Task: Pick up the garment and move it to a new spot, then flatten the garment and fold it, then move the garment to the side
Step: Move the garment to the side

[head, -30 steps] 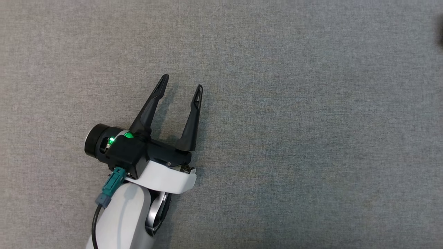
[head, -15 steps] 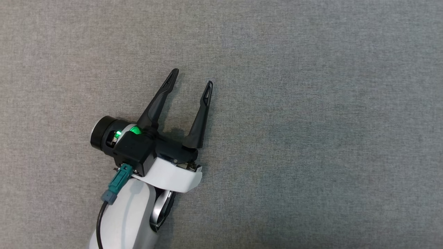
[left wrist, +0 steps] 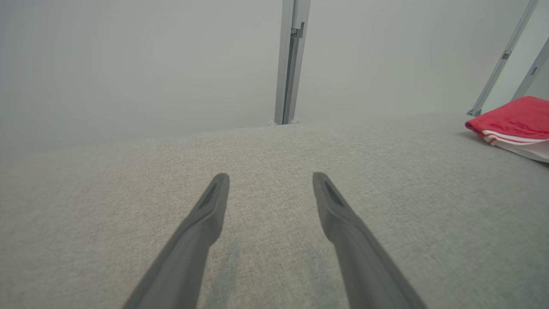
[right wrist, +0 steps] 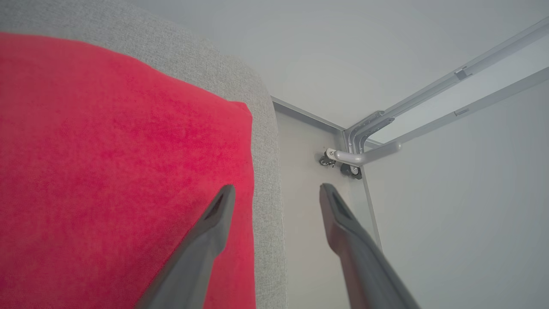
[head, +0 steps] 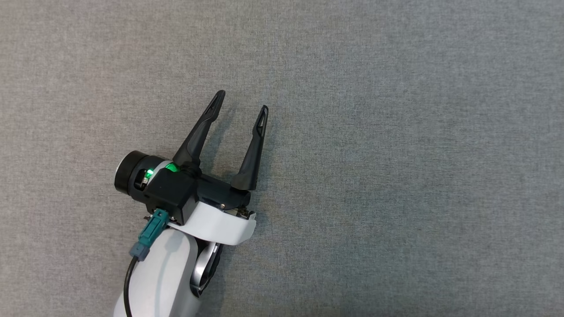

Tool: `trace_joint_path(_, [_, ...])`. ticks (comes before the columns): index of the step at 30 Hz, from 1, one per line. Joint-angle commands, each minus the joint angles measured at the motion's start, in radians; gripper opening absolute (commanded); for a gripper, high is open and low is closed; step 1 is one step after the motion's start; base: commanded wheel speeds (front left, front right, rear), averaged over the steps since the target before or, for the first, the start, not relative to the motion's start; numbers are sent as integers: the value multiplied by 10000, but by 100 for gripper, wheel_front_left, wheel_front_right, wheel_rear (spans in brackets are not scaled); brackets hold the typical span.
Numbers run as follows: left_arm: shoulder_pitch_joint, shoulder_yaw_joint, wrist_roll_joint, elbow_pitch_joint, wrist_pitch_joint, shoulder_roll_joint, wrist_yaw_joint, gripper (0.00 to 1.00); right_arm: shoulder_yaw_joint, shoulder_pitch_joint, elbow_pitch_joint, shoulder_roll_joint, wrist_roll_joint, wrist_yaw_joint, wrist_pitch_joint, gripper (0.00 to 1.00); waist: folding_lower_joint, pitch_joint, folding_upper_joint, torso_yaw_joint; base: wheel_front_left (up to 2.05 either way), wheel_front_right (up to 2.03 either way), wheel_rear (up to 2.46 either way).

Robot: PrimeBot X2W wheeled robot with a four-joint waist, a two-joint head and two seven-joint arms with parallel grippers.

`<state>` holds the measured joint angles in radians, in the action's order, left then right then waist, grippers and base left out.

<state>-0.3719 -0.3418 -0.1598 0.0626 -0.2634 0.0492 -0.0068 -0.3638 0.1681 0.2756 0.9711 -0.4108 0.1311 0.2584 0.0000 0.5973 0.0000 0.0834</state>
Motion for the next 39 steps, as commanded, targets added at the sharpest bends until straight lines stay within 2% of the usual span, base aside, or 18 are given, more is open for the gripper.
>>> trace_joint_path(1, [76, 32, -11, -31, -4, 37, 37, 100, 19, 159, 63, -22, 118, -6, 64, 100, 0, -100, 0, -20, 0, 0, 0])
trace_joint_path(9, [392, 148, -40, 57, -5, 35, 77, 100, 447, 831, -35, -182, 213, -4, -17, 100, 0, -990, 0, -111, 0, 0, 0])
trace_joint_path(14, [797, 255, -65, 95, -5, 39, 160, 100, 1343, 1457, -666, -515, 233, -4, -231, 100, 0, -1855, 0, -260, 0, 0, 0])
trace_joint_path(20, [1486, 745, 62, 33, -5, 40, 268, 100, 2969, 2227, -1844, -1731, 267, -4, -666, 100, 0, -3179, 0, -415, 0, 0, 0])
trace_joint_path(25, [2113, 1348, 107, -58, -4, 39, 305, 100, 3791, 2253, -2299, -2974, 321, -4, -1533, 100, 0, -4066, 0, -454, 0, 0, 0])
trace_joint_path(29, [2595, 1765, 181, -129, -5, 39, 287, 100, 3952, 1835, -2345, -4120, 491, -4, -2460, 100, 0, -4681, 0, -419, 0, 0, 0])
trace_joint_path(30, [2595, 1765, 181, -129, -5, 39, 287, 100, 3952, 1835, -2345, -4120, 491, -4, -2460, 100, 0, -4681, 0, -419, 0, 0, 0])
trace_joint_path(39, [3736, 2351, 82, -295, -5, 29, 409, 100, 4106, 328, -1941, -6468, 1228, -4, -4309, 100, 0, -5521, 0, -409, 0, 0, 0])
